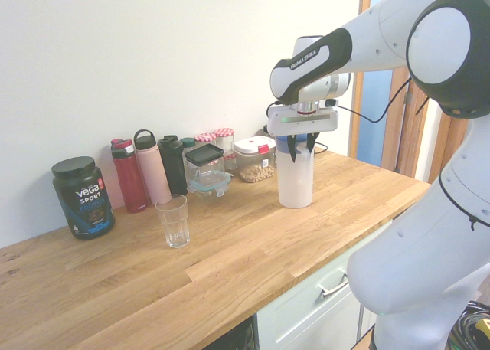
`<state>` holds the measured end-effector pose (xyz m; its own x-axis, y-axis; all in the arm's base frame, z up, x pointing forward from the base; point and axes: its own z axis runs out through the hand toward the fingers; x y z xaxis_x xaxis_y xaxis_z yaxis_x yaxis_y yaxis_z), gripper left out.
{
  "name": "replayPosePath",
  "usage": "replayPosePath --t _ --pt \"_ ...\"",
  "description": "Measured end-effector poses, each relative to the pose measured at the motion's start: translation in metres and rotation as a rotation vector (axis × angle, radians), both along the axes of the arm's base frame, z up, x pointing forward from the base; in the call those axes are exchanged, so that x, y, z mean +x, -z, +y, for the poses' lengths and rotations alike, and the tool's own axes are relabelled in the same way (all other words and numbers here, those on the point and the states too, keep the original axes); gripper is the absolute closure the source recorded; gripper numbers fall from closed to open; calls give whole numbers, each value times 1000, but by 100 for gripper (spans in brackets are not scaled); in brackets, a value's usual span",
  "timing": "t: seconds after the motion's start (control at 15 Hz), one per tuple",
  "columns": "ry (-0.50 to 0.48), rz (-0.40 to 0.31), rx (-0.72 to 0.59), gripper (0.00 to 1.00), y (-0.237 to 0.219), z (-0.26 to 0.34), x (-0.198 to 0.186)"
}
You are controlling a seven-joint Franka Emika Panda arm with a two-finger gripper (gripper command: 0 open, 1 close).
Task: Pour me some water
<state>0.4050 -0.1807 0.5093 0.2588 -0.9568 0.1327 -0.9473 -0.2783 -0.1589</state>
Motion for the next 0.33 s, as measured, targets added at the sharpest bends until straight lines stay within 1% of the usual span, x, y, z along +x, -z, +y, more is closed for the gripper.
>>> replayPosePath --t 0.2,0.33 --pt "-1 3 4 0 -20 6 -15" --pt "-19 47 24 0 -42 24 -37"
